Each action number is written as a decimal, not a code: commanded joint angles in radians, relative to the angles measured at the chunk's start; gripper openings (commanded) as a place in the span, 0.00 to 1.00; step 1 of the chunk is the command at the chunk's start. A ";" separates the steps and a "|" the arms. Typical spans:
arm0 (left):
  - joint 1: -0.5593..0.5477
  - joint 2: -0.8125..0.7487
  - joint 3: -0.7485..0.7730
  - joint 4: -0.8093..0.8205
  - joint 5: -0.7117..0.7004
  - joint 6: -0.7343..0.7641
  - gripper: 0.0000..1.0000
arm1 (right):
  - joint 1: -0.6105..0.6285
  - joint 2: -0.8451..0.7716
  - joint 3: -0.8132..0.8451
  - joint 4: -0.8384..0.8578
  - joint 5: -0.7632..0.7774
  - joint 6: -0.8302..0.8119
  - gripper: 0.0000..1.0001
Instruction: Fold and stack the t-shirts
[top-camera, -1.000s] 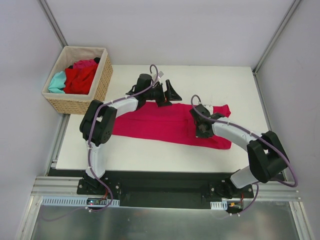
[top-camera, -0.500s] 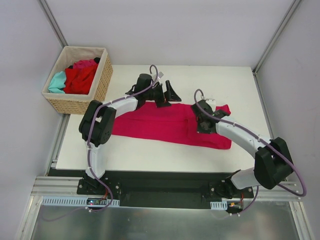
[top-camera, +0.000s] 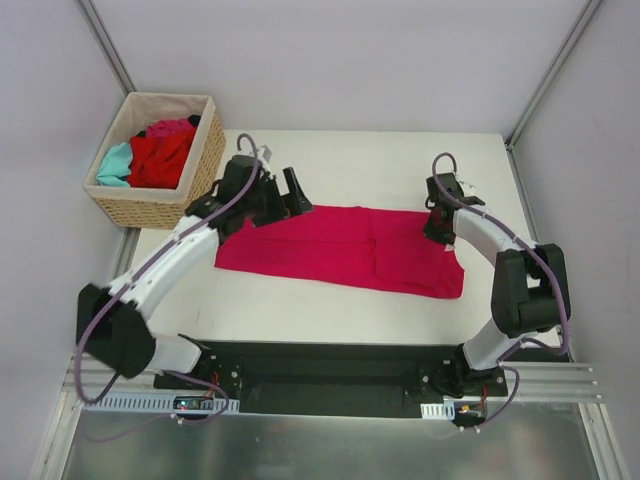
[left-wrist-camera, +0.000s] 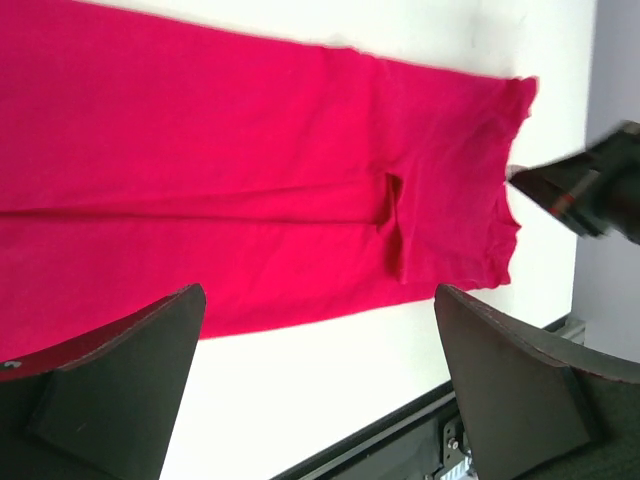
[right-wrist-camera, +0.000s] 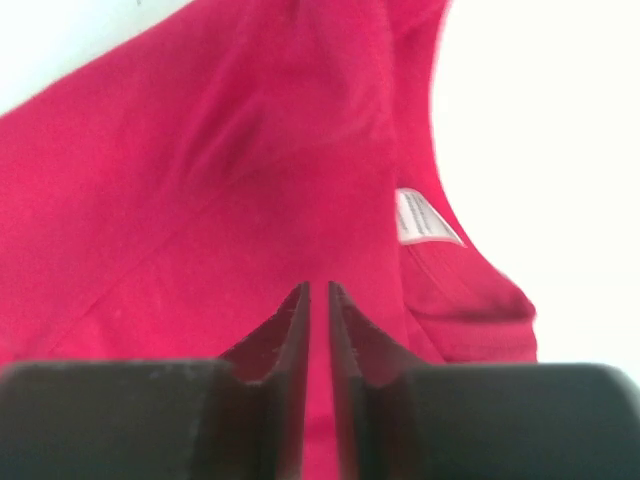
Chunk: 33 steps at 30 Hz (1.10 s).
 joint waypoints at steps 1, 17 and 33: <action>0.022 -0.209 -0.088 -0.105 -0.123 0.043 0.99 | -0.013 0.048 0.025 0.149 -0.152 0.000 0.38; 0.072 -0.414 -0.178 -0.117 -0.018 0.102 0.99 | -0.160 -0.245 -0.302 0.641 -0.466 0.183 0.96; 0.102 -0.426 -0.209 -0.077 0.048 0.102 0.99 | -0.264 0.049 -0.321 1.023 -0.671 0.373 0.96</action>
